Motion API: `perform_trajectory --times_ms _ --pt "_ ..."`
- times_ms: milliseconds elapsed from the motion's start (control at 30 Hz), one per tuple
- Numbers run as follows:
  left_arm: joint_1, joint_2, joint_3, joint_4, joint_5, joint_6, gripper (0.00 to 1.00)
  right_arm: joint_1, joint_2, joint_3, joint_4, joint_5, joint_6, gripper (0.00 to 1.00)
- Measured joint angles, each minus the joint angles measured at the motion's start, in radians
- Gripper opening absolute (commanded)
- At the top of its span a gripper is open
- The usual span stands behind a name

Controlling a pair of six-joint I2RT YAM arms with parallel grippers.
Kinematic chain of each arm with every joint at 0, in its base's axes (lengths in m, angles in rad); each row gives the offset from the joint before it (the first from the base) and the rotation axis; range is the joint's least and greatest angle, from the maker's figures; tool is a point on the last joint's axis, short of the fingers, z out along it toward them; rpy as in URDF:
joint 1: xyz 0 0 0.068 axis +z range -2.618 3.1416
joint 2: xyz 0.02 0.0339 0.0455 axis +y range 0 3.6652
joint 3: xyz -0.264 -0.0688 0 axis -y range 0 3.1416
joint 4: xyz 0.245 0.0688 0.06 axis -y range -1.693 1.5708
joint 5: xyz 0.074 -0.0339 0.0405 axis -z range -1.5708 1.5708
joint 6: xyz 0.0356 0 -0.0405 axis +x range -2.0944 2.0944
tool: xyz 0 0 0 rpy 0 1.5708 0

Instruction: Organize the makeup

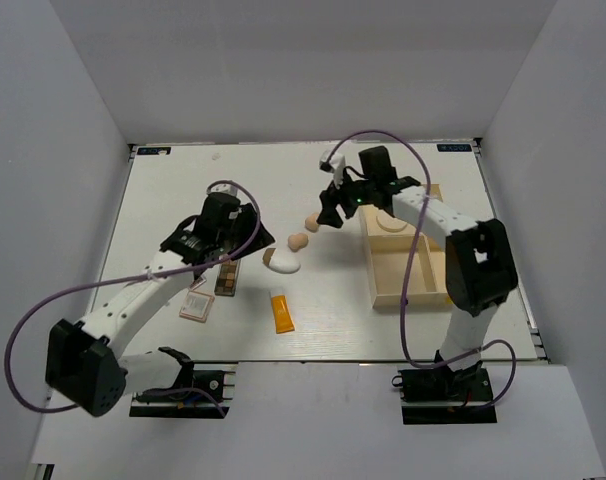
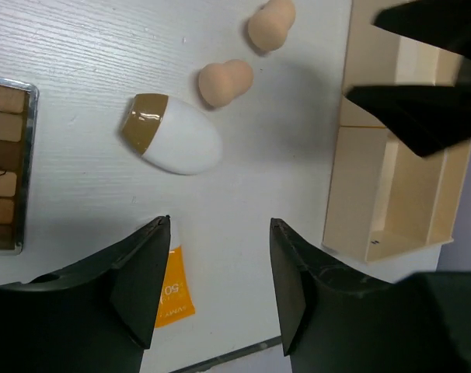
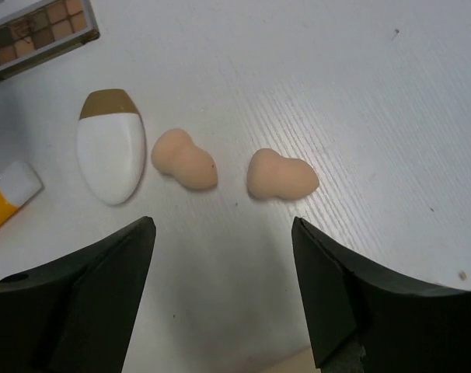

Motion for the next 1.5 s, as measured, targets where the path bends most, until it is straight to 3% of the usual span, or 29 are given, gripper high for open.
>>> perform_trajectory --times_ms 167,300,567,667,700,767,800,833,1267,1500 --pt "0.000 -0.181 -0.068 -0.014 -0.001 -0.007 0.66 0.058 0.163 0.121 -0.013 0.120 0.025 0.78" --pt "0.000 -0.235 -0.080 -0.023 -0.002 -0.017 0.66 0.089 0.250 0.190 -0.018 0.211 0.022 0.77" --pt "0.000 -0.230 -0.103 -0.040 0.003 -0.025 0.66 0.135 0.314 0.211 -0.034 0.314 0.006 0.59" --pt "0.000 -0.190 -0.105 -0.005 0.034 -0.024 0.66 0.140 0.321 0.211 -0.035 0.336 -0.006 0.44" --pt "0.000 -0.171 -0.105 0.009 0.044 -0.024 0.66 0.141 0.324 0.212 -0.035 0.343 -0.008 0.31" --pt "-0.002 -0.132 -0.105 0.037 0.061 -0.024 0.66 0.140 0.326 0.214 -0.037 0.349 -0.009 0.18" --pt "-0.003 -0.113 -0.105 0.048 0.070 -0.024 0.66 0.138 0.326 0.214 -0.039 0.350 -0.007 0.04" --pt "-0.006 -0.093 -0.105 0.060 0.077 -0.024 0.66 0.138 0.326 0.214 -0.039 0.351 -0.006 0.01" --pt "-0.009 0.138 -0.029 0.158 0.131 0.009 0.63 0.124 0.284 0.214 -0.075 0.329 -0.006 0.00" --pt "-0.008 0.376 0.140 0.177 0.133 0.060 0.58 0.087 0.072 0.169 -0.092 0.307 -0.001 0.00"
